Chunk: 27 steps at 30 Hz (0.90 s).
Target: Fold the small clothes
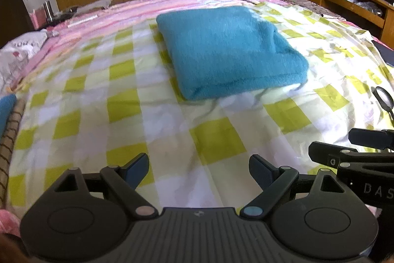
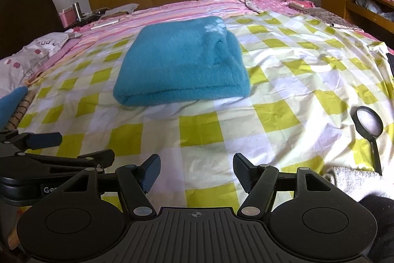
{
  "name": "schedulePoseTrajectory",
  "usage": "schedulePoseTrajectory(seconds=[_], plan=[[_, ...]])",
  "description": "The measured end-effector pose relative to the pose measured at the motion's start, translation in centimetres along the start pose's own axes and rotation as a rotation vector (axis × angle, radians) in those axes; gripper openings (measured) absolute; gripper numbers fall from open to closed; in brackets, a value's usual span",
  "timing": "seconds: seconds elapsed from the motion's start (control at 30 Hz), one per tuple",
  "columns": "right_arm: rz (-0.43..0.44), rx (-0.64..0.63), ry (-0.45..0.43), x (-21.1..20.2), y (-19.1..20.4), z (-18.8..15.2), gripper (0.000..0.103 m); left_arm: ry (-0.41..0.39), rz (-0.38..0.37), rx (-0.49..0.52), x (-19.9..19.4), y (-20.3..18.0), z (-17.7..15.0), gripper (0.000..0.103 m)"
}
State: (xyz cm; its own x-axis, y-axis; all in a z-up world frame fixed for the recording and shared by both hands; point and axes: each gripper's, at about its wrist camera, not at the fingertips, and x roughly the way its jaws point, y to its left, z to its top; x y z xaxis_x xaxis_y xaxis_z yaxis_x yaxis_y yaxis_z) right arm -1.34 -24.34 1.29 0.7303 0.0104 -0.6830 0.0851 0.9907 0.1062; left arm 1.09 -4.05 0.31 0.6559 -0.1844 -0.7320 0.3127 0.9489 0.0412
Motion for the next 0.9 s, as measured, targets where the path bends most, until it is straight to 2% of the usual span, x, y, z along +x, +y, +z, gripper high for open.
schedulePoseTrajectory(seconds=[0.9], plan=[[-0.037, 0.034, 0.038, 0.5, -0.4, -1.6, 0.068, 0.012, 0.027, 0.023, 0.0, -0.7, -0.7, 0.094]])
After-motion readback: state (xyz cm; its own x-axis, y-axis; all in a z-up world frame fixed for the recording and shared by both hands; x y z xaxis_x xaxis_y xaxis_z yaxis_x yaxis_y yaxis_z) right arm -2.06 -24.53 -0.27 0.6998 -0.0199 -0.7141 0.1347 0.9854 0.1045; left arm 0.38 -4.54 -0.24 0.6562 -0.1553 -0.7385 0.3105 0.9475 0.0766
